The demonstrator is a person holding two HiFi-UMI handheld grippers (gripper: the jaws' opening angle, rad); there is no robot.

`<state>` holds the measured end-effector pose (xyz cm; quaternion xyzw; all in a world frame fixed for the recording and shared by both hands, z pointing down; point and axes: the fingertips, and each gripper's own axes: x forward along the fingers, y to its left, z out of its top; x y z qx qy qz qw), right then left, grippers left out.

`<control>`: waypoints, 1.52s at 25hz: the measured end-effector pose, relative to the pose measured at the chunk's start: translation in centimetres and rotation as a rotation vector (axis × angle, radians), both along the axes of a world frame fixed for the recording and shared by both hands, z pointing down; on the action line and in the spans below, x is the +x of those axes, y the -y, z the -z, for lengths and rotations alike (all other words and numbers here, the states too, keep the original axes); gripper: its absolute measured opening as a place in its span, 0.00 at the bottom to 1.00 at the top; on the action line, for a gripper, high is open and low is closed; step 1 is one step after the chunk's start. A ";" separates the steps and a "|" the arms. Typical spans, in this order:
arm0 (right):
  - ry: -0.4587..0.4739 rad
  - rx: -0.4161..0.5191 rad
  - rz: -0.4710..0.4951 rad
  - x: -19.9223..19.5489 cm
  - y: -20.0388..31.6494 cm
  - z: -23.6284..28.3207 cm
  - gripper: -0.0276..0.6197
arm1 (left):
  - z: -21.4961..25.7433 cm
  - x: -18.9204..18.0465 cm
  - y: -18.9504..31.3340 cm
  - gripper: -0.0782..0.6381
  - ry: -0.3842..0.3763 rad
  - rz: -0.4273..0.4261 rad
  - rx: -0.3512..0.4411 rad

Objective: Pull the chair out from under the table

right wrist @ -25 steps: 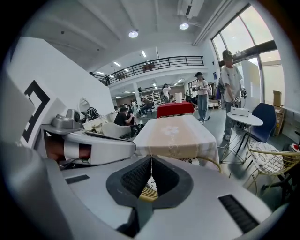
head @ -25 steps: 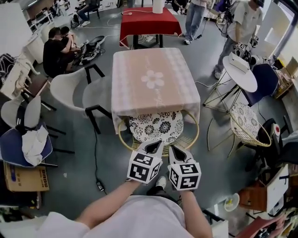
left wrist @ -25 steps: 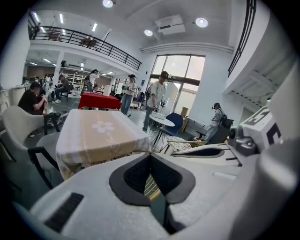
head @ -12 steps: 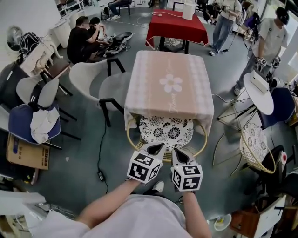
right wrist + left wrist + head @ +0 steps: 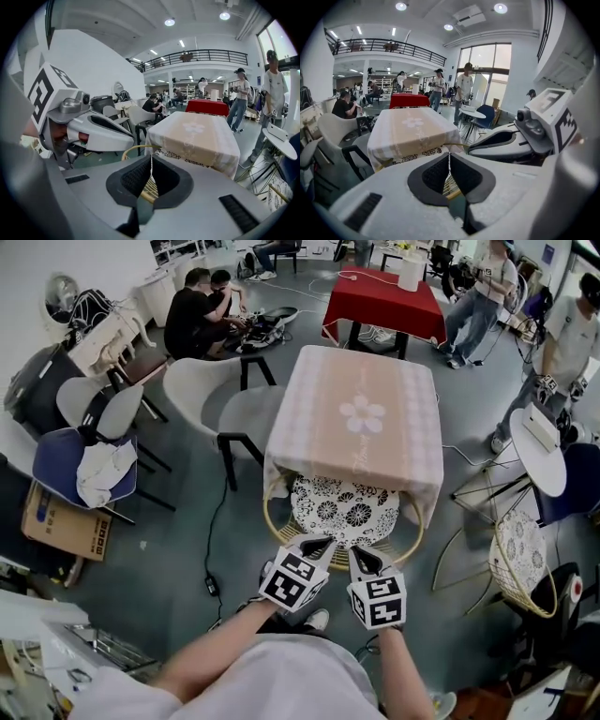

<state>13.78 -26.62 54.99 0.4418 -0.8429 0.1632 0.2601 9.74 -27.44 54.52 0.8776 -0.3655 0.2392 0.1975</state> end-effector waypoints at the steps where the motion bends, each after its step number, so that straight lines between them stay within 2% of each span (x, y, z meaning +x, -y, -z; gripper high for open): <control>1: -0.014 0.003 0.023 0.0 -0.2 -0.2 0.05 | -0.2 0.1 -0.2 0.12 0.015 -0.017 0.003; 4: -0.079 0.017 0.108 -0.3 -0.8 -0.8 0.05 | -0.7 0.5 -1.1 0.13 0.061 -0.093 0.010; 11: -0.214 0.035 0.294 -1.0 -2.1 -2.3 0.05 | -2.7 1.1 -2.5 0.26 0.101 -0.245 0.012; 14: -0.262 0.012 0.350 -1.0 -3.0 -3.6 0.05 | -3.5 1.3 -3.1 0.33 0.125 -0.319 -0.002; 17: -0.303 -0.009 0.405 -1.1 -3.8 -4.8 0.05 | -5.1 1.5 -4.0 0.37 0.195 -0.399 -0.013; 21: -0.366 -0.019 0.475 -1.0 -4.6 -6.1 0.05 | -7.1 1.9 -4.6 0.40 0.298 -0.499 0.013; 25: -0.430 -0.040 0.523 -0.4 -4.9 -7.7 0.18 | -8.8 1.9 -4.8 0.42 0.393 -0.588 0.042; 31: -0.530 -0.030 0.568 0.4 -4.8 -9.7 0.20 | -11.4 1.0 -4.7 0.42 0.488 -0.635 0.025; 38: -0.665 0.012 0.623 1.0 -3.6 -11.4 0.20 | -13.6 0.0 -3.7 0.42 0.577 -0.655 0.045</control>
